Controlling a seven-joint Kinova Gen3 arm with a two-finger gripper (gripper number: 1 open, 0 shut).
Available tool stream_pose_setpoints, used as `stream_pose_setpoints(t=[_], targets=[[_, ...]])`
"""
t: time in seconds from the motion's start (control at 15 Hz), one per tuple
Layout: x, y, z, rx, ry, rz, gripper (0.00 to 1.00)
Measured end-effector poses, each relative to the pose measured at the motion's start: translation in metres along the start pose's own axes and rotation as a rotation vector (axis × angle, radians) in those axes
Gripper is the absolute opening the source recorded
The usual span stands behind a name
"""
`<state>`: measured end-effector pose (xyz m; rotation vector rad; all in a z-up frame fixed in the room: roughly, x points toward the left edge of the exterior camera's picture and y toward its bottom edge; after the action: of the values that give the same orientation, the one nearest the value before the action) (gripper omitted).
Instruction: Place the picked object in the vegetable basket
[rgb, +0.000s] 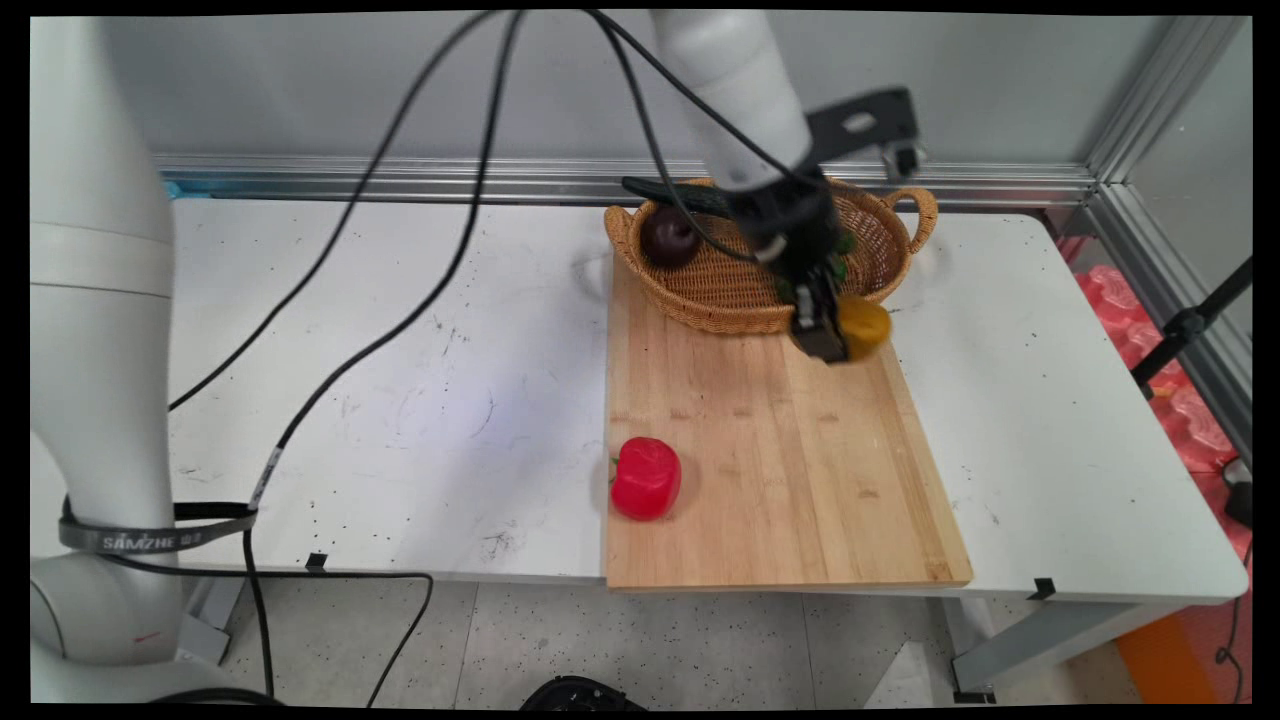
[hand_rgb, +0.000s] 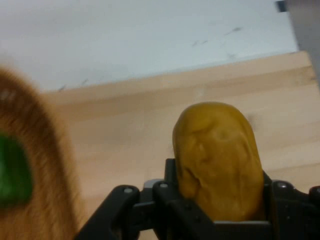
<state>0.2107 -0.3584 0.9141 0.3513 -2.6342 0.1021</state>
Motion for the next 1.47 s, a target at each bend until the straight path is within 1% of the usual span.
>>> stream_pose_setpoints(t=[0.27, 0.47, 0.73, 0.93, 1.13, 1.27, 1.47], targets=[[-0.028, -0.016, -0.032, 0.071, -0.008, -0.169, 0.0], [-0.048, -0.031, -0.05, 0.134, -0.01, -0.295, 0.0], [-0.069, -0.051, -0.059, 0.213, -0.009, -0.441, 0.0], [-0.081, -0.067, -0.054, 0.275, -0.016, -0.537, 0.0], [-0.088, -0.08, -0.038, 0.313, -0.035, -0.597, 0.0], [-0.091, -0.086, -0.023, 0.324, -0.053, -0.617, 0.0], [-0.094, -0.096, 0.004, 0.327, -0.079, -0.636, 0.0]])
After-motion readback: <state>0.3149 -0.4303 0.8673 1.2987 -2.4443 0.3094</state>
